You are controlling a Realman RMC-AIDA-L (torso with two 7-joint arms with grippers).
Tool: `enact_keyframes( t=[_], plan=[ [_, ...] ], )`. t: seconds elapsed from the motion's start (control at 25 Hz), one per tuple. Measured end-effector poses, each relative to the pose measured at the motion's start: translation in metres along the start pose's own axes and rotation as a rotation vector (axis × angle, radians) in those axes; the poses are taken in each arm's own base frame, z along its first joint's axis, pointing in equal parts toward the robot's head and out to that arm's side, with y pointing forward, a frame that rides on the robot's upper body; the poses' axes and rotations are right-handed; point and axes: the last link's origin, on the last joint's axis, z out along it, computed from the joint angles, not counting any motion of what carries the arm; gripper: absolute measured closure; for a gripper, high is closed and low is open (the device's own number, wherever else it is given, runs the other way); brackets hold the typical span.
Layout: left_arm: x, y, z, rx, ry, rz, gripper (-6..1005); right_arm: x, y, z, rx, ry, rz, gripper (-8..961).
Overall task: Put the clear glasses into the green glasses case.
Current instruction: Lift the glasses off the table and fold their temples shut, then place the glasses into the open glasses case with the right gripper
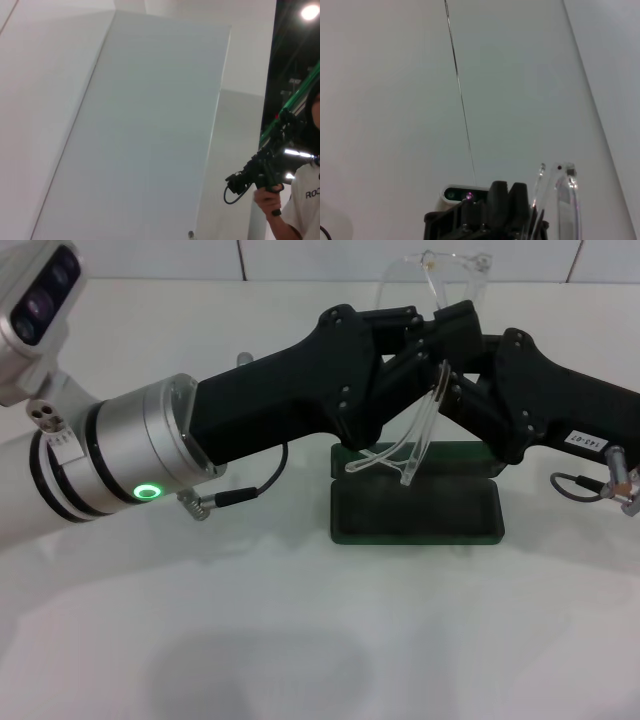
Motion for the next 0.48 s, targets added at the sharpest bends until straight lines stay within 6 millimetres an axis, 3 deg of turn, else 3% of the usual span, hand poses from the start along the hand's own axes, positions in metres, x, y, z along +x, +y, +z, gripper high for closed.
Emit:
enact_keyframes(
  t=[0.48],
  plan=[
    [0.009, 0.014, -0.008, -0.119, 0.003, 0.014, 897, -0.001, -0.002, -0.004, 0.023, -0.001, -0.012, 822]
  ],
)
